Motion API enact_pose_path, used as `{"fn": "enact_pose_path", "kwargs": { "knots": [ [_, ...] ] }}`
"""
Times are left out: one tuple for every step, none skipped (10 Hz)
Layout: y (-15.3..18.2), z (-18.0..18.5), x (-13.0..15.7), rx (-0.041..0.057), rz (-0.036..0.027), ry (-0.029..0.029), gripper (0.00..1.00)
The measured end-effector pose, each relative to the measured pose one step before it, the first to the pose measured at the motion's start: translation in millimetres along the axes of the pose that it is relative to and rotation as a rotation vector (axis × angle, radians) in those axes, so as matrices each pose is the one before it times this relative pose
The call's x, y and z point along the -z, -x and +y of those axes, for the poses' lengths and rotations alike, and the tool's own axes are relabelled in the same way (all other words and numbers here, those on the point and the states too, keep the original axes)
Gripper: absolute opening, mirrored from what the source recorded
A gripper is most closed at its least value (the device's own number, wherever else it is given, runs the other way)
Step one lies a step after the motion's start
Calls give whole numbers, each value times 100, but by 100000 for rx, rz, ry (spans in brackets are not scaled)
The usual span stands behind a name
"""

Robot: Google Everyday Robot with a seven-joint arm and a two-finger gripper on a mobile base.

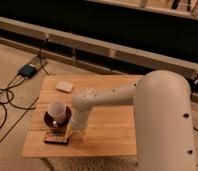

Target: Push the eraser across the table

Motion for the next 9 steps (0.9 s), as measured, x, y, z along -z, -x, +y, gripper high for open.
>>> {"fn": "enact_pose_path", "kwargs": {
  "knots": [
    [-319, 415, -103, 1229, 387, -53, 65],
    [-491, 621, -102, 1908, 459, -113, 65],
    [-389, 325, 8, 1497, -71, -114, 65],
    [-254, 179, 183, 1049, -350, 51, 65],
    [-19, -9, -31, 41, 25, 40, 65],
    [8, 11, 27, -3, -47, 22, 65],
    [10, -20, -11, -33, -8, 8, 65],
    [-2, 40, 3, 52, -3, 15, 65],
    [-3, -6, -1, -4, 4, -4, 65]
  ]
}}
